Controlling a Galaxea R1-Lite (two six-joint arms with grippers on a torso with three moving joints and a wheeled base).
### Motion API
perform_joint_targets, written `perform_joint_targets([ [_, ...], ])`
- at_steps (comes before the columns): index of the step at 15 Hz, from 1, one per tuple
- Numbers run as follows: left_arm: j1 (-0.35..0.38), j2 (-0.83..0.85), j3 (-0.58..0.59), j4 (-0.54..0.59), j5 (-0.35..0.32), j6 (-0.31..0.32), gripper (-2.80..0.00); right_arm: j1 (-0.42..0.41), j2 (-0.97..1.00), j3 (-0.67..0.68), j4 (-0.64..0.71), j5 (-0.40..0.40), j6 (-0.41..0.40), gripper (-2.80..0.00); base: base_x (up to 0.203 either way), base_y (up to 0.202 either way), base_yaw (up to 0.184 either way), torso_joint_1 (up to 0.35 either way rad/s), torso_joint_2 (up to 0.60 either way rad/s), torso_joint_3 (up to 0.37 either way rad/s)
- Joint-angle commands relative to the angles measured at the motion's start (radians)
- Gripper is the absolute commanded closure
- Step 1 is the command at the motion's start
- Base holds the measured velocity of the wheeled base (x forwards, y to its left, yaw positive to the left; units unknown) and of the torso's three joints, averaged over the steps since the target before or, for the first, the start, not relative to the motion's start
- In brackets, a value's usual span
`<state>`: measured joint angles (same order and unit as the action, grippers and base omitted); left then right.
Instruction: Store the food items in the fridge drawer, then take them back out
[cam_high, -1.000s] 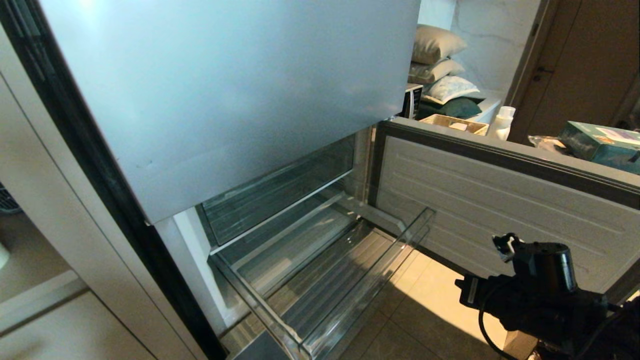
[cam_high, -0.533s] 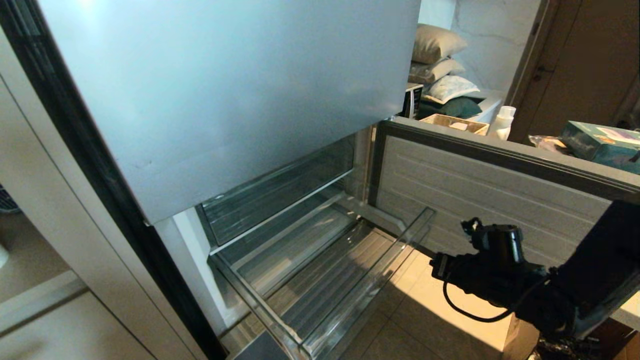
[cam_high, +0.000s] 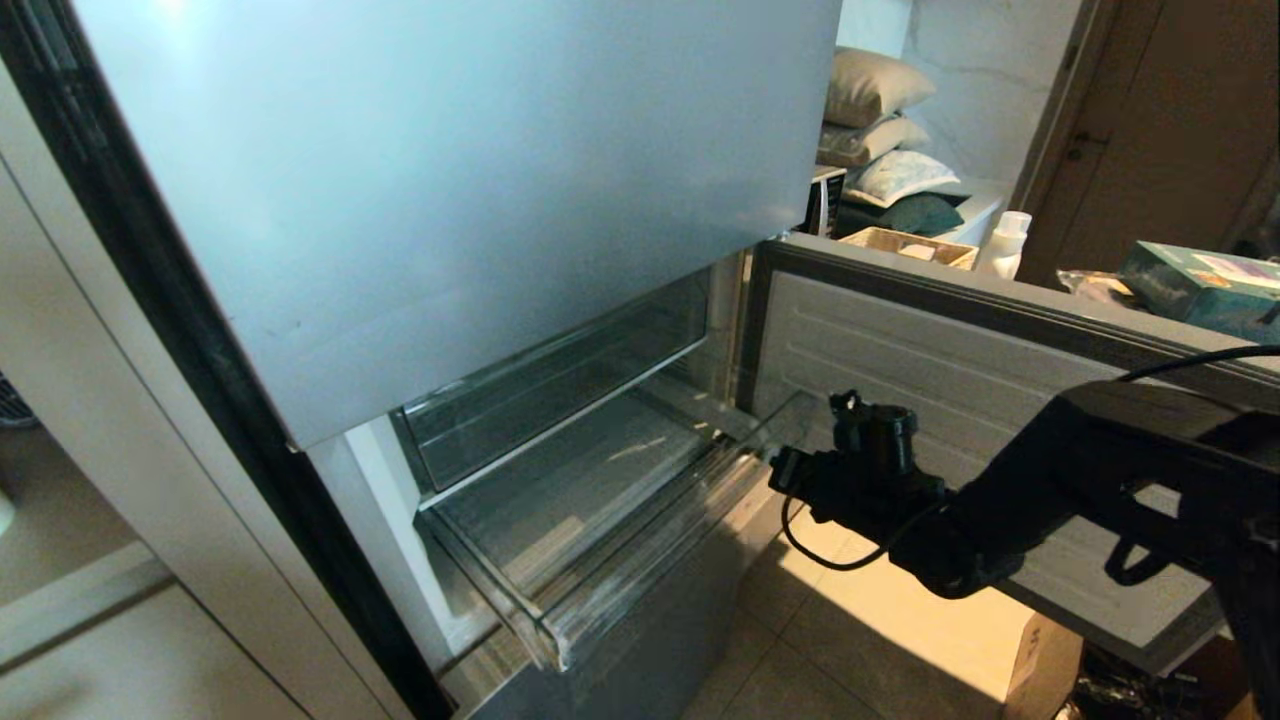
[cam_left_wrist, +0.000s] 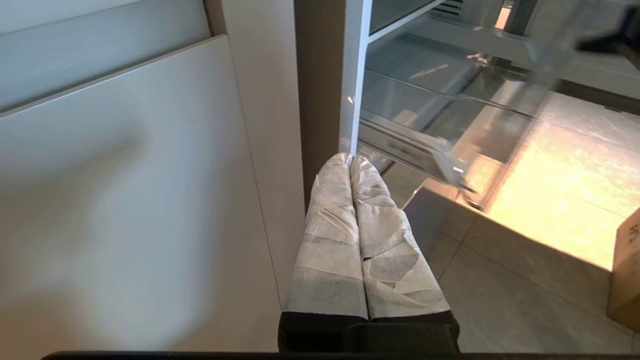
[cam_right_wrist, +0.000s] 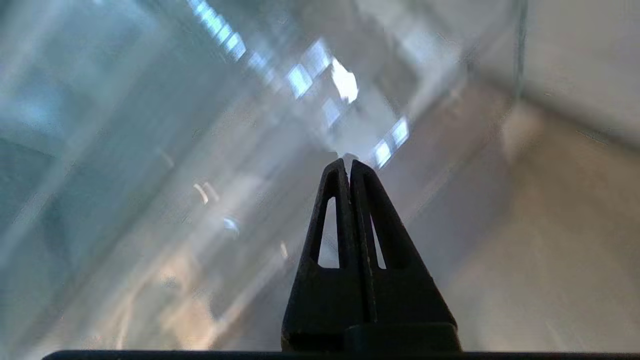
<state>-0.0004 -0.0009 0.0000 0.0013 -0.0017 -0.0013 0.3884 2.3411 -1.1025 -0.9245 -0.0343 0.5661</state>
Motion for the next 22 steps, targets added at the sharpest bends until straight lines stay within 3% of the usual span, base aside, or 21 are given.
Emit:
perform_joint_targets([
  [1,0.000,0.001,0.002,0.000,0.000,0.000,0.00,0.037,0.103,-0.141,0.000,-0.030,0.006,0.00,0.000,0.000,0.000,0.000,0.00,0.000],
  [3,0.000,0.001,0.002,0.000,0.000,0.000,0.00,0.069,0.091,-0.153,-0.011,-0.079,0.032,0.00,0.000,0.000,0.000,0.000,0.00,0.000],
  [6,0.000,0.001,0.002,0.000,0.000,0.000,0.00,0.081,-0.025,-0.043,-0.009,-0.065,0.120,0.00,0.000,0.000,0.000,0.000,0.00,0.000],
  [8,0.000,0.001,0.002,0.000,0.000,0.000,0.00,0.086,-0.041,0.000,-0.011,-0.054,0.135,0.00,0.000,0.000,0.000,0.000,0.00,0.000],
  [15,0.000,0.001,0.002,-0.001,0.000,0.000,0.00,0.108,0.083,-0.127,-0.002,-0.029,0.123,0.00,0.000,0.000,0.000,0.000,0.00,0.000],
  [18,0.000,0.001,0.002,0.000,0.000,0.000,0.00,0.108,-0.116,-0.035,0.055,-0.030,0.089,0.00,0.000,0.000,0.000,0.000,0.00,0.000],
  [22,0.000,0.001,0.002,0.000,0.000,0.000,0.00,0.106,-0.575,0.241,0.095,-0.036,-0.061,0.00,0.000,0.000,0.000,0.000,0.00,0.000],
])
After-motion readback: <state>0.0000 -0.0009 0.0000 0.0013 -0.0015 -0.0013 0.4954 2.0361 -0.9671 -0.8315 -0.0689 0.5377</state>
